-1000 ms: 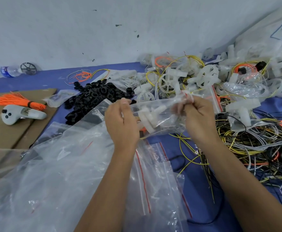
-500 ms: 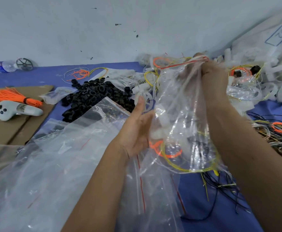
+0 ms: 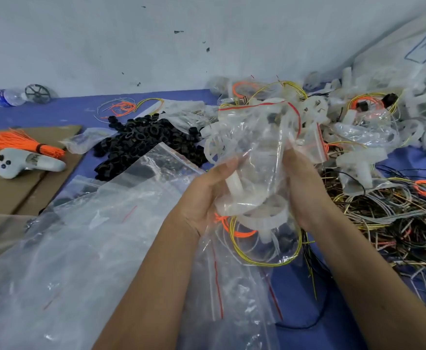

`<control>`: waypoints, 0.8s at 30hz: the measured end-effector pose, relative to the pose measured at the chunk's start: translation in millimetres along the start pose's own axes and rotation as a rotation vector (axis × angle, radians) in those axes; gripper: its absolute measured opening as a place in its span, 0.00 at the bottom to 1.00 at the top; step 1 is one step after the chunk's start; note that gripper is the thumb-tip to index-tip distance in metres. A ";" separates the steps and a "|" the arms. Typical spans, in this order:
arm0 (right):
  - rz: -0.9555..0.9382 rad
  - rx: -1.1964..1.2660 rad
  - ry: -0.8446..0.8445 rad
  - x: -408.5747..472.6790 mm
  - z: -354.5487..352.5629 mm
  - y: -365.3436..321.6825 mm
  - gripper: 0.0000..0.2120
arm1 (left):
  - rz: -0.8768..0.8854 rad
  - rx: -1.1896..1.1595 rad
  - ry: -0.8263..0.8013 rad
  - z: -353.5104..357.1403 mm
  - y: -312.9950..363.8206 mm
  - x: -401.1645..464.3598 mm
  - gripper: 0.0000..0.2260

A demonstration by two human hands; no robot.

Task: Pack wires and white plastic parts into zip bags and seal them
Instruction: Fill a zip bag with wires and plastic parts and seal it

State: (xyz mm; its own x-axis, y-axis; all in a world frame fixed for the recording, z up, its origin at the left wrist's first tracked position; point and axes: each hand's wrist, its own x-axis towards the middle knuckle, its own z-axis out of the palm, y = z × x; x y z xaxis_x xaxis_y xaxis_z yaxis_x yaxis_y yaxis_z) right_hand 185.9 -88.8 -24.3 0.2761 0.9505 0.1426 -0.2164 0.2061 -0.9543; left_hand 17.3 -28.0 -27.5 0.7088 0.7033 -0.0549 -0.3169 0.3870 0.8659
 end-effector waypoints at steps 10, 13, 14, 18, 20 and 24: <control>-0.277 -0.055 0.048 -0.4 -14.9 -16.2 0.14 | 0.118 -0.118 -0.122 -6.9 -2.7 3.6 0.25; -0.312 0.001 -0.074 -3.8 -11.0 -35.1 0.10 | 0.120 -0.169 -0.133 -6.9 -1.0 2.4 0.32; -0.324 -0.020 -0.089 -4.3 -7.6 -40.0 0.09 | 0.123 -0.157 -0.121 -6.8 -0.2 2.2 0.31; -0.343 -0.341 0.002 4.2 -1.6 -42.2 0.08 | 0.120 -0.082 -0.054 -7.8 1.2 1.5 0.13; -0.322 -0.263 -0.018 2.8 -2.7 -45.9 0.05 | 0.106 -0.155 -0.118 -8.9 3.1 -1.8 0.18; -0.253 0.112 -0.087 0.2 -5.7 -52.5 0.05 | 0.154 -0.253 -0.268 -10.1 11.5 -3.1 0.18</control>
State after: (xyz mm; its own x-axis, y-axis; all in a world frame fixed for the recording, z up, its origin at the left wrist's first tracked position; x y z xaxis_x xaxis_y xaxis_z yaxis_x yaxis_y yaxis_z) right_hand 202.6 -100.8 24.3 0.2540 0.8810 0.3991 -0.2546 0.4590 -0.8512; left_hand 5.1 -19.7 -22.4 0.7696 0.5968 0.2272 -0.5539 0.4469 0.7024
